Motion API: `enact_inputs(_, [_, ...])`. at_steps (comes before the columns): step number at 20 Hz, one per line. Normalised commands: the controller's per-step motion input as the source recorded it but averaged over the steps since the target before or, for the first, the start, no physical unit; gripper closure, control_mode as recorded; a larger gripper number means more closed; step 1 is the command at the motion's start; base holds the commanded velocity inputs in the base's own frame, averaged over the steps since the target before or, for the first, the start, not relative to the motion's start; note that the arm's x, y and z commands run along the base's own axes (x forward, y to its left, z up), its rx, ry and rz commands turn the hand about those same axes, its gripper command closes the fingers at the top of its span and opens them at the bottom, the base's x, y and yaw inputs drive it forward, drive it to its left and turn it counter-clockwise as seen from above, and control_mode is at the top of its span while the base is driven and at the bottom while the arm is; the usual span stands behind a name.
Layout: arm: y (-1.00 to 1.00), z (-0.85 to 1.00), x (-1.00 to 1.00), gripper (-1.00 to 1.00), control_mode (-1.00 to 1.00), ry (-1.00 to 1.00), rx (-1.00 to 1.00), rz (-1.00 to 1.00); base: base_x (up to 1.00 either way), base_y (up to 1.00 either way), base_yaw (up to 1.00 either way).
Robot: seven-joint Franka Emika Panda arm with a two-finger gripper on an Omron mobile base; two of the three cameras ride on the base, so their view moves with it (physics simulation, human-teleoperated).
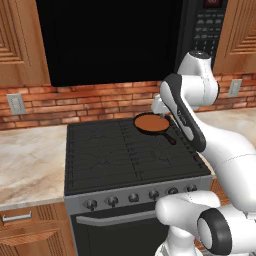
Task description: Retrieve the steak from the fridge and place it on the saucepan with marinade on the stove.
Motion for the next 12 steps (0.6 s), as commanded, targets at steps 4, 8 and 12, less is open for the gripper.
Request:
enact_inputs(4, [0.09, -0.07, -0.51, -1.0, -1.0, 0.0, -0.02, 0.13, 0.0, 0.0, 0.0])
enact_inputs(8, [0.15, -0.32, -0.91, -1.0, -1.0, 0.0, -0.05, 0.66, 0.0, 0.0, 0.0])
enact_inputs(12, [0.0, -0.37, -0.36, -1.0, -1.0, 0.0, -0.02, 0.91, 0.0, 0.0, 0.0])
